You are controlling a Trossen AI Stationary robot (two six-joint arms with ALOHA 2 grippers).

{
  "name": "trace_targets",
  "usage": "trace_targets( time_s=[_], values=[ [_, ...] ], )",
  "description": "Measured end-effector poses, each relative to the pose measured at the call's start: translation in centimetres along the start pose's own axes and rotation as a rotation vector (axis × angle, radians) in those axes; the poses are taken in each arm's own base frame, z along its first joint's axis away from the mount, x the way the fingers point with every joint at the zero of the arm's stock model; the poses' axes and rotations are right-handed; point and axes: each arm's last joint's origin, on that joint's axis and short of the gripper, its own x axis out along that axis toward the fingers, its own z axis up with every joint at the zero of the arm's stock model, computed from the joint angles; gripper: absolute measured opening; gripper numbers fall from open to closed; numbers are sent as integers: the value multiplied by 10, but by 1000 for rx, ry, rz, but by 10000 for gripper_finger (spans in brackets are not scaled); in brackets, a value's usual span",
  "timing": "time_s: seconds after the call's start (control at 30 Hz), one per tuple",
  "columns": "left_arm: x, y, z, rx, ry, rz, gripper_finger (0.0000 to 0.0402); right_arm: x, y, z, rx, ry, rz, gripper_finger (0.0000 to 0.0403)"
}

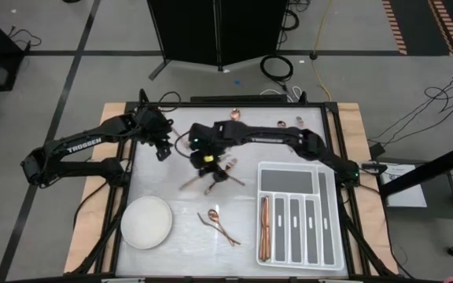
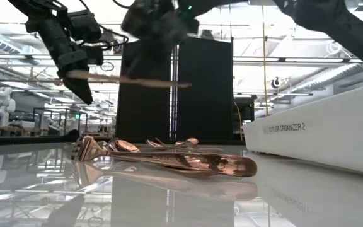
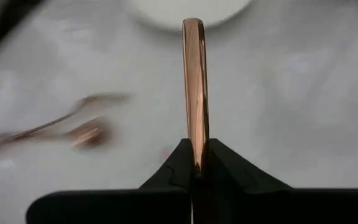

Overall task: Sort silverware
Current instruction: Put the brown knife in the white silverware organizer

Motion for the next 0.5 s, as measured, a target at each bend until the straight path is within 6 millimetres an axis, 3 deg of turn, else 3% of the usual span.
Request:
trace_targets(
  time_s=[0.17,0.4,0.5],
  values=[
    [0,0,3,25,-35,4,173,-19,40,-1,68,99,221,21],
    [0,1,6,21,-61,7,173,-17,120,20,88,242,395,21],
    [0,1,6,10,-62,7,173,-10,158,24,94,314,395,21]
  ],
)
